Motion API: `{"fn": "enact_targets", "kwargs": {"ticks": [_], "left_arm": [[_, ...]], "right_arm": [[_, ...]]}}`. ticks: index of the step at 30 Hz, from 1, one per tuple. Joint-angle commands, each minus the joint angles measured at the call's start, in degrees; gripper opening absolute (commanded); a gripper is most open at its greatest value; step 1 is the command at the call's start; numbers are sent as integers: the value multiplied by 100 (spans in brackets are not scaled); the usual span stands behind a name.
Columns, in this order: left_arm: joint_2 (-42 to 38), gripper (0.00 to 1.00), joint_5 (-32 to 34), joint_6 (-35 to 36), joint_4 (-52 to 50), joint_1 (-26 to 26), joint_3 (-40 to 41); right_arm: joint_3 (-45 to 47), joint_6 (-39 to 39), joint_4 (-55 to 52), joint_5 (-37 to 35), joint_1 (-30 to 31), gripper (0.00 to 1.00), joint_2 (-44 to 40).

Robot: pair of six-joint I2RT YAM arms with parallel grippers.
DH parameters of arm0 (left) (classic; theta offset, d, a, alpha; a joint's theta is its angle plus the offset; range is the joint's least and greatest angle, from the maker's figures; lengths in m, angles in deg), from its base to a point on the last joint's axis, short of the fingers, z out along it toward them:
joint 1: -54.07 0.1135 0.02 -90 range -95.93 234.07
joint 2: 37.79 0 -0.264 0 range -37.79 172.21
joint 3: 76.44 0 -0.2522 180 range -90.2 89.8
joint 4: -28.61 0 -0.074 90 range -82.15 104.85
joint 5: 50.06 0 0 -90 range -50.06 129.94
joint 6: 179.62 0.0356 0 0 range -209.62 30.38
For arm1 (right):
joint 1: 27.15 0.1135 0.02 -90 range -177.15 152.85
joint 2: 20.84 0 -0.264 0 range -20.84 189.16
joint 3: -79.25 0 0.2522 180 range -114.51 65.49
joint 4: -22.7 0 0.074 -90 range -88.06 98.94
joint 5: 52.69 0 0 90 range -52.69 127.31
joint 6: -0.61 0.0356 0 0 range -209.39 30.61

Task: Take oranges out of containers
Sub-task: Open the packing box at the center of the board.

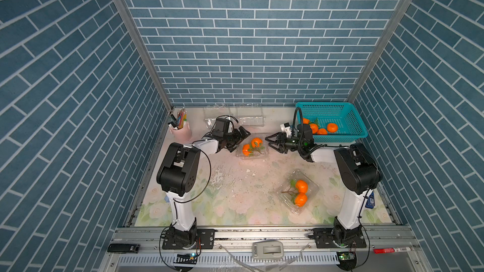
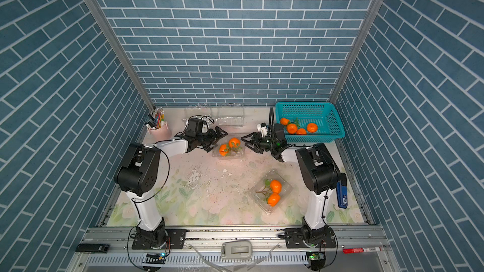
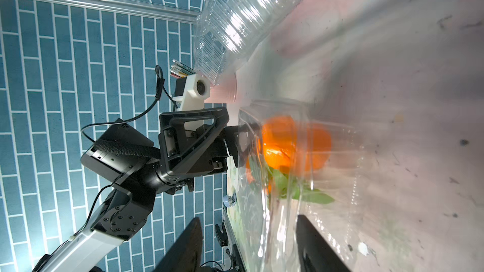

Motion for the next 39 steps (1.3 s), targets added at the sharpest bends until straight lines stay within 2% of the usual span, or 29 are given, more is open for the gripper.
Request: {"fn": "enact_targets", "kwargs": {"ticks": [1, 20, 25, 39], "left_arm": [[-146, 99, -90, 29, 77, 20, 60], [-207, 99, -104, -1, 109, 32, 94], [-198, 99, -111, -25, 125, 1, 76], [-130, 99, -138, -66, 147, -16, -38]], "right_arm": [[132, 146, 271, 137, -17, 58, -124], [174, 161, 392, 208, -139, 58, -131], [159, 320, 609, 287, -100, 58, -42], [-63, 273, 290, 498, 167, 53, 225]]}}
